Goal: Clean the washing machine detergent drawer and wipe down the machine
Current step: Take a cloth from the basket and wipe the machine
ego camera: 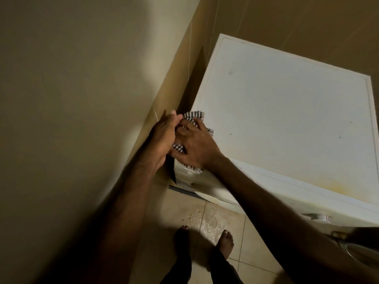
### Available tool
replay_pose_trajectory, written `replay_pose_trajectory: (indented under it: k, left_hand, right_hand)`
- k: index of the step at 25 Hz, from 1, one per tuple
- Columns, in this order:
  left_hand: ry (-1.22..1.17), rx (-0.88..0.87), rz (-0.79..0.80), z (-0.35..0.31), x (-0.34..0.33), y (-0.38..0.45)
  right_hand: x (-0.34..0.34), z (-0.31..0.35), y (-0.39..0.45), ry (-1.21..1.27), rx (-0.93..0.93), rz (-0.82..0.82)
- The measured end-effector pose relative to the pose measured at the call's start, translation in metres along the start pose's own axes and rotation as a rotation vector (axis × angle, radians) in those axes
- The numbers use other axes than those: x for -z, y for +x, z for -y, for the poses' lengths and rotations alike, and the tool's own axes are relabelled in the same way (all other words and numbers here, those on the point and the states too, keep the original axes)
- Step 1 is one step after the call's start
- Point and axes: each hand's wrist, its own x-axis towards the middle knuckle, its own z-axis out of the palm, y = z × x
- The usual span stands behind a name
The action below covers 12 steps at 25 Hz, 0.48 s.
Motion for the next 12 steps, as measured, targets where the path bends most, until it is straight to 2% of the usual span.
replay_pose_trajectory:
  k: [3,10,12]
  left_hand:
    - [0.016,0.006,0.014,-0.005,0.006,0.002]
    - [0.007,0.09,-0.016,0.009,0.005,0.001]
    - [0.012,0.132,-0.041,0.011,0.007,-0.002]
  right_hand:
    - [0.007,-0.008,0.03,-0.054,-0.139,0.049]
    - [-0.006,0.009,0.009,-0.118,0.028,-0.028]
    - [-0.01,0.015,0.001,-0.181,0.131,-0.07]
